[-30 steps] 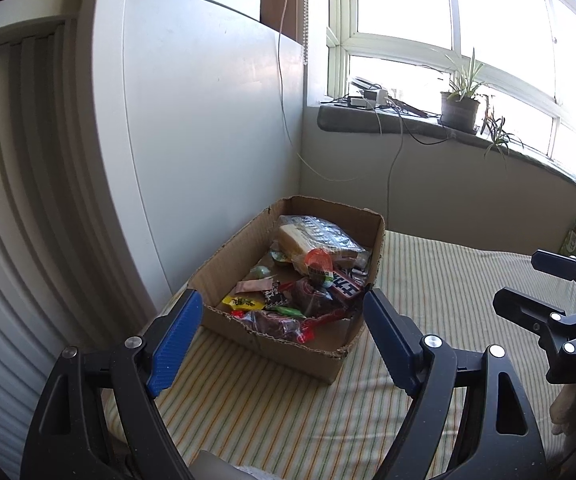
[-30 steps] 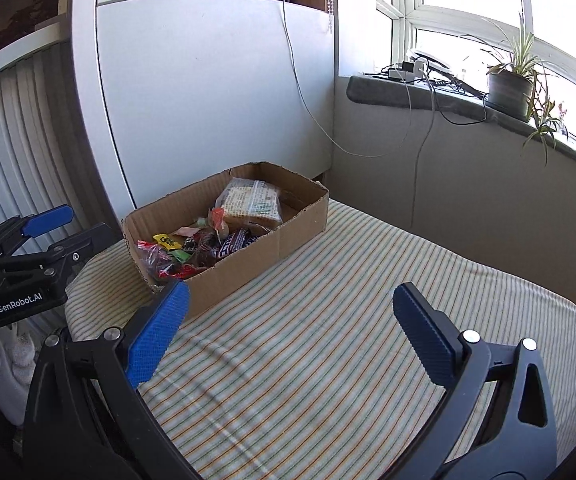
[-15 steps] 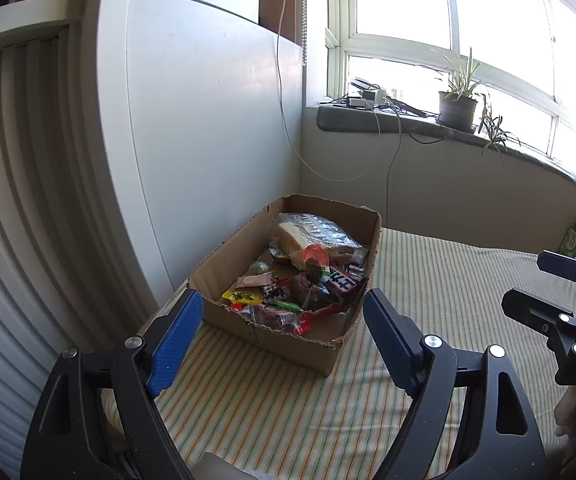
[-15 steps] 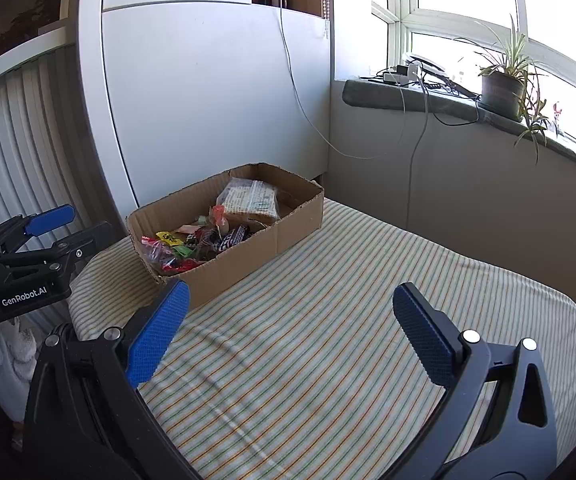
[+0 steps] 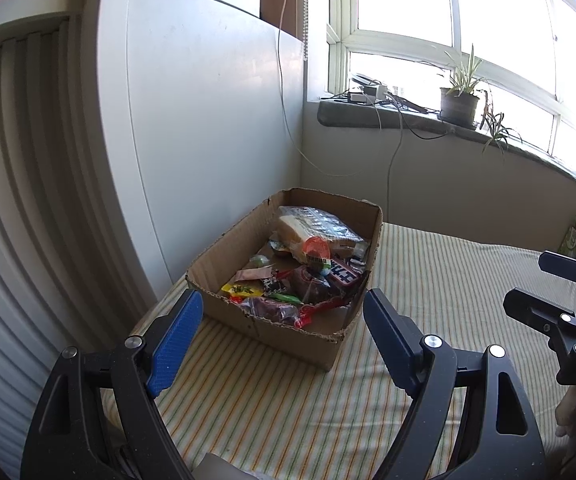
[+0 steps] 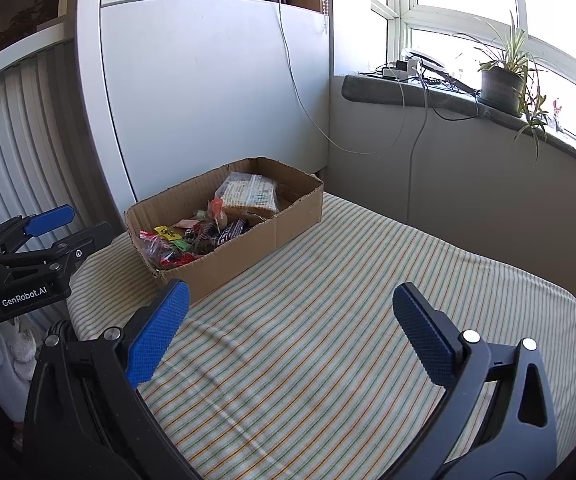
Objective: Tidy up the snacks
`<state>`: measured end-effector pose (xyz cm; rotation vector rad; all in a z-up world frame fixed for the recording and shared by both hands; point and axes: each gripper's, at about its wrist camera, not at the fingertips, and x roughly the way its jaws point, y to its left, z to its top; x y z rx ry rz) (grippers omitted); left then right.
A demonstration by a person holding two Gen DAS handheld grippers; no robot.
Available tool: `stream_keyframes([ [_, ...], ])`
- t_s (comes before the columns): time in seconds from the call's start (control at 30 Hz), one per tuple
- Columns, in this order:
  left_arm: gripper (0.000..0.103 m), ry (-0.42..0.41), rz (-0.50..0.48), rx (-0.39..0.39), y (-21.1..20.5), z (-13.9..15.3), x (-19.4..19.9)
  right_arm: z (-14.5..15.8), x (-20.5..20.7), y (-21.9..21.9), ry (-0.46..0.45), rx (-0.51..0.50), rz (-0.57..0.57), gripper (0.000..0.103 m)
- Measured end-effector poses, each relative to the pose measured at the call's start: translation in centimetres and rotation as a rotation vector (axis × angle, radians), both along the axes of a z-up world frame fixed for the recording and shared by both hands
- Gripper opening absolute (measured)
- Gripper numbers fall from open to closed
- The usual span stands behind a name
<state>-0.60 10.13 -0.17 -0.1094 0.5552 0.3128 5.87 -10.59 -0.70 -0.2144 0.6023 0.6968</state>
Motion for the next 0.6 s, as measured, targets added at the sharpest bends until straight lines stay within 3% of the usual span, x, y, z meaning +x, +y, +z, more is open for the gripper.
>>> stream_keyframes([
  [0.6,0.083,0.011,-0.013,0.009,-0.52,-0.51,0.3,-0.67,0.59,-0.72,0.014,-0.001,-0.024,0.103],
])
